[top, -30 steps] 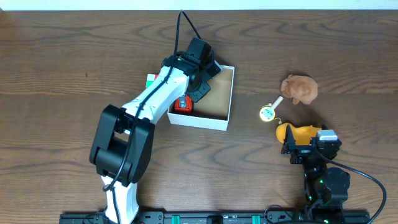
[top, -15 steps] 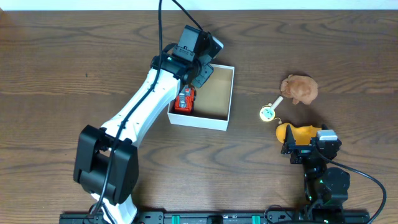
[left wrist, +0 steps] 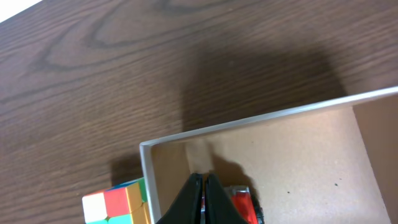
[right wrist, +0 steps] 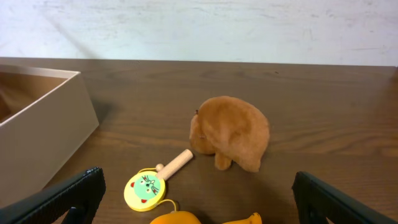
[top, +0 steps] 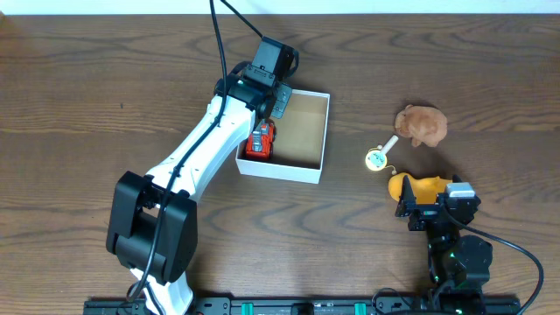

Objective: Pack container
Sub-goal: 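Open the left gripper, release the truck, and raise it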

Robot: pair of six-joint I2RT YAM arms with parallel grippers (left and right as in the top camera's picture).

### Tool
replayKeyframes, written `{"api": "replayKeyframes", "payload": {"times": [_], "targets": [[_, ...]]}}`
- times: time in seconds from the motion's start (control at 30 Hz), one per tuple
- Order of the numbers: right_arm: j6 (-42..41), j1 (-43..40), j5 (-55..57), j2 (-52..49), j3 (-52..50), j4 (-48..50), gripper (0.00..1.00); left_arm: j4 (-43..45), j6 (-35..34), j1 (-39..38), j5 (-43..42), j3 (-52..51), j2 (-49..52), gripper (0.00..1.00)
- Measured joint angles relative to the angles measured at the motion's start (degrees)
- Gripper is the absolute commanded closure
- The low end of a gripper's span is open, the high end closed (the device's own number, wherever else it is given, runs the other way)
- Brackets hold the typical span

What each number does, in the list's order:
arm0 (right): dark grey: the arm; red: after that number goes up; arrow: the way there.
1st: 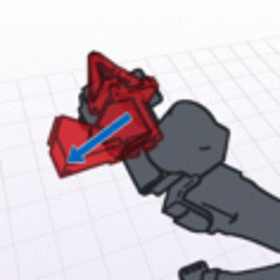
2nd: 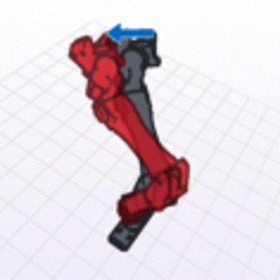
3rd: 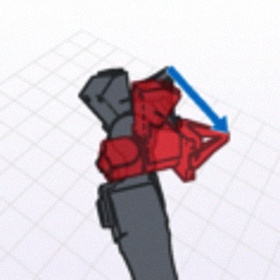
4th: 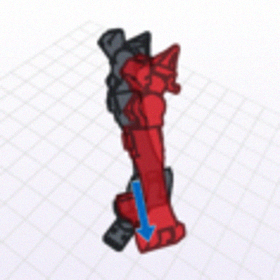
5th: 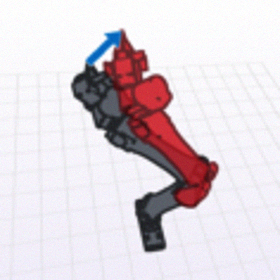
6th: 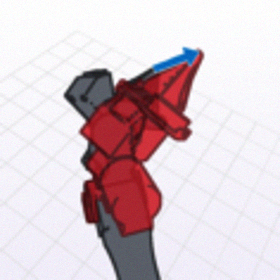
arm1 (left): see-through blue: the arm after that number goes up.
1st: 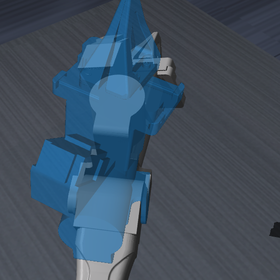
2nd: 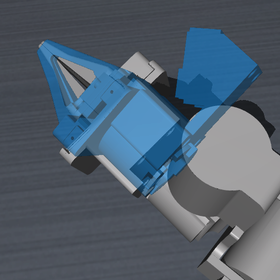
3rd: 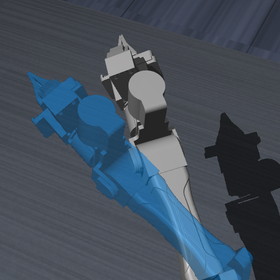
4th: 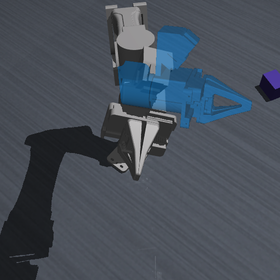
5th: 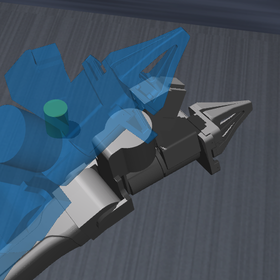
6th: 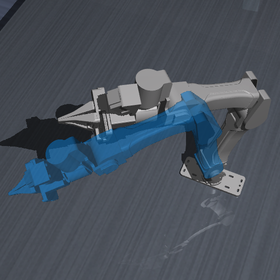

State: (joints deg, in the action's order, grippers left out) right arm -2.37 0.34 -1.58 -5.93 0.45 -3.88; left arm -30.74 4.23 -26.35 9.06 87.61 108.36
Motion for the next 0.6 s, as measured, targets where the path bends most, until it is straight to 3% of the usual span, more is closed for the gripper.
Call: {"api": "replayKeyframes", "payload": {"times": [0.6], "targets": [[0.0, 0.0, 0.0, 0.0, 0.0, 0.0, 0.01, -2.89, -1.31, 0.0, 1.6, 0.0, 3.74, 0.94]]}}
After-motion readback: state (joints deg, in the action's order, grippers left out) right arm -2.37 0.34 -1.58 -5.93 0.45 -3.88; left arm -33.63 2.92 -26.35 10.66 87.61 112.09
